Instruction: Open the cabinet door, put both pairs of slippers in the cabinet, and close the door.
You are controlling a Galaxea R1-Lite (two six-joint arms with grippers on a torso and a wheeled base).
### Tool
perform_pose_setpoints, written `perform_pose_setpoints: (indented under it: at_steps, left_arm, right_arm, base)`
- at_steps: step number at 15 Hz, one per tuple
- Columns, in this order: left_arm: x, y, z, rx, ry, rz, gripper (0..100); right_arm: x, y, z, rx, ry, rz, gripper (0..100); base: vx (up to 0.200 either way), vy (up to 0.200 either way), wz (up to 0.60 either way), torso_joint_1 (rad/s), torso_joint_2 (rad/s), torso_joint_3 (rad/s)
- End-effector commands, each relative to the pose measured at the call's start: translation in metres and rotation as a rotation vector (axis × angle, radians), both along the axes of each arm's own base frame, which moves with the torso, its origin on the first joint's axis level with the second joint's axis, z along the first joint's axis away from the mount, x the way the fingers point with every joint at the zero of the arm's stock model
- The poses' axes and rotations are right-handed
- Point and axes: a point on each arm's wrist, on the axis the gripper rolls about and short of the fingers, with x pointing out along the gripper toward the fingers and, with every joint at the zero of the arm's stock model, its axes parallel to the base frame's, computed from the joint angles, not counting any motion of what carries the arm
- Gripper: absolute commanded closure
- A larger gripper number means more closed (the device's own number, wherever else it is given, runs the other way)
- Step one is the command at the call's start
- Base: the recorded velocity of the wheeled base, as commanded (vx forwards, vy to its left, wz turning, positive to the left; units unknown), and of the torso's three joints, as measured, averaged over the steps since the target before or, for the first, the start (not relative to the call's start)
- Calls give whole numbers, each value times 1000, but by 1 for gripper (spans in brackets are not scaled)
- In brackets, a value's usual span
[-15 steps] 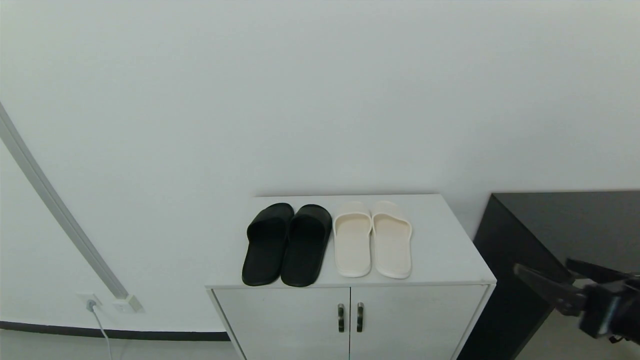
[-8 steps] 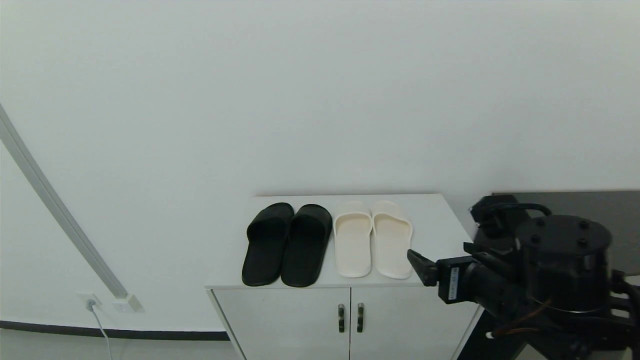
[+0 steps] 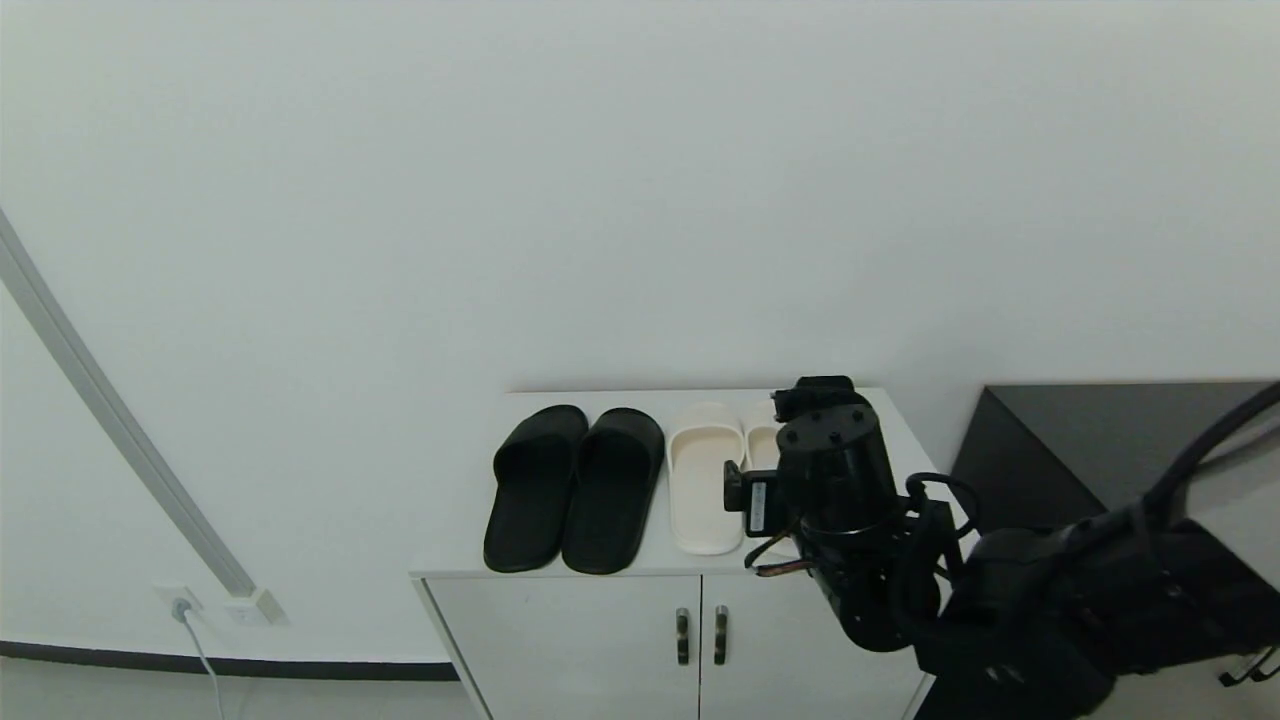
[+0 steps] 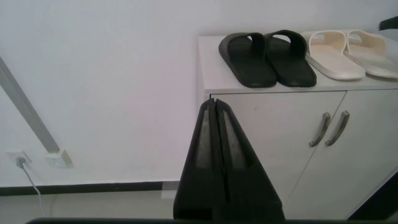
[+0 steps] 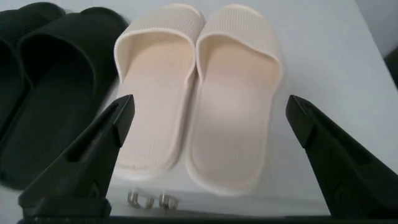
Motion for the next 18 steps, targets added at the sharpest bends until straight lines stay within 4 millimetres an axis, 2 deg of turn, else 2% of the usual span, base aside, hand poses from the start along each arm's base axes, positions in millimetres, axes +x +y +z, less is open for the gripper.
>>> perform_pose_setpoints:
  at_steps: [1, 4, 9, 18]
  left_arm:
    - [0, 0, 0, 0, 1, 2, 100]
    - [0, 0, 0, -2, 1, 2, 100]
    - [0, 0, 0, -2, 1, 2, 100]
    - [0, 0, 0, -2, 1, 2, 100]
  right_arm:
    - [34, 12, -26, -21, 17, -46, 0]
    - [53, 23, -38, -27, 23, -53, 0]
    - [75, 35, -44, -15, 18, -64, 0]
    - [113, 30, -52, 26, 6, -67, 0]
  base:
    - [0, 0, 0, 0, 0, 0]
    - [0, 0, 0, 0, 0, 0]
    - [0, 0, 0, 0, 0, 0]
    - [0, 0, 0, 0, 0, 0]
